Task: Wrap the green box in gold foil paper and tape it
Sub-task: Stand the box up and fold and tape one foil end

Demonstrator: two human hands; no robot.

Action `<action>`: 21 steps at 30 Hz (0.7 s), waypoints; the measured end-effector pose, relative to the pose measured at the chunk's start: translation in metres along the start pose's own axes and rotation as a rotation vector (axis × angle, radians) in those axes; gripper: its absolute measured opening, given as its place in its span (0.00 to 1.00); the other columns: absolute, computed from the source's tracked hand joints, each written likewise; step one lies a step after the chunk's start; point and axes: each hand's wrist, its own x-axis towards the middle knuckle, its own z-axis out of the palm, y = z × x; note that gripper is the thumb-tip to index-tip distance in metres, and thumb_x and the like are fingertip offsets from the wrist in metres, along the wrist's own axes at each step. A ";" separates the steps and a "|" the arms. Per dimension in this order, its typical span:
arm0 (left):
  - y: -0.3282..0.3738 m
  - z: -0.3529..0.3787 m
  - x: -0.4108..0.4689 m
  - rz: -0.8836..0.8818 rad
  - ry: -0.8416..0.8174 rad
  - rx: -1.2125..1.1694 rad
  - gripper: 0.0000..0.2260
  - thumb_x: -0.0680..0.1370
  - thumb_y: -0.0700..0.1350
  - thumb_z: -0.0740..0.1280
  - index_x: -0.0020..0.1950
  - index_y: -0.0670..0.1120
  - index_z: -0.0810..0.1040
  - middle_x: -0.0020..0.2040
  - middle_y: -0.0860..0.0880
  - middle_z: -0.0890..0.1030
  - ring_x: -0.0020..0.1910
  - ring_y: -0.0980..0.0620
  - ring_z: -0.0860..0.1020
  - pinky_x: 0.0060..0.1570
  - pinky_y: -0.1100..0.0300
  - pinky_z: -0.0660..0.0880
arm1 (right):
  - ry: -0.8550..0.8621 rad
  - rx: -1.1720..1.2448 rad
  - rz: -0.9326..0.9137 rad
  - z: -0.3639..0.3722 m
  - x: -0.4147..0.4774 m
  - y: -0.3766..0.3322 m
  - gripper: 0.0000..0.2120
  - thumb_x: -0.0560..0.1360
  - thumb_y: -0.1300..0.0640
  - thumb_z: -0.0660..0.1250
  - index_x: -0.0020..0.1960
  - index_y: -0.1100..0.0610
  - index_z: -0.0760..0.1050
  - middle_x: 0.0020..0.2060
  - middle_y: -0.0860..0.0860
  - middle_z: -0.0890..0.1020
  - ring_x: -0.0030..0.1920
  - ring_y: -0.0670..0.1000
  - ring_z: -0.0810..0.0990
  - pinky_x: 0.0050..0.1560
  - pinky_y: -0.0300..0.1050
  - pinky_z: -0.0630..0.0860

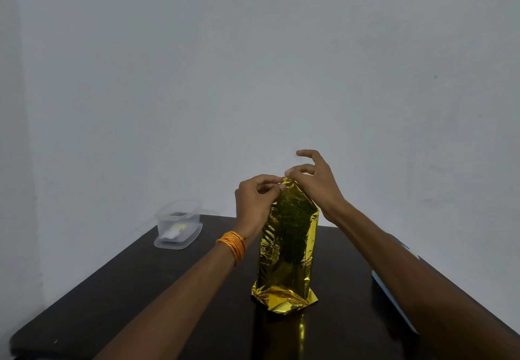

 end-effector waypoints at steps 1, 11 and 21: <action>0.000 0.000 0.001 -0.012 -0.004 -0.012 0.07 0.74 0.42 0.75 0.51 0.45 0.85 0.43 0.51 0.86 0.45 0.58 0.83 0.49 0.61 0.81 | -0.017 0.006 -0.004 -0.002 0.000 -0.001 0.26 0.74 0.54 0.73 0.69 0.47 0.68 0.50 0.48 0.85 0.58 0.49 0.81 0.60 0.50 0.75; -0.006 -0.001 0.004 -0.066 -0.029 -0.074 0.07 0.74 0.43 0.75 0.51 0.47 0.86 0.46 0.53 0.85 0.48 0.59 0.83 0.52 0.59 0.81 | -0.297 -0.135 -0.151 -0.019 0.007 -0.009 0.29 0.74 0.62 0.73 0.71 0.47 0.68 0.47 0.48 0.87 0.55 0.46 0.83 0.67 0.49 0.68; -0.010 0.000 0.005 -0.093 -0.028 -0.100 0.08 0.74 0.42 0.74 0.53 0.45 0.85 0.48 0.50 0.85 0.50 0.54 0.83 0.54 0.55 0.81 | -0.385 -0.289 -0.148 -0.028 0.026 -0.021 0.26 0.74 0.60 0.74 0.69 0.50 0.71 0.42 0.50 0.87 0.48 0.47 0.85 0.58 0.40 0.68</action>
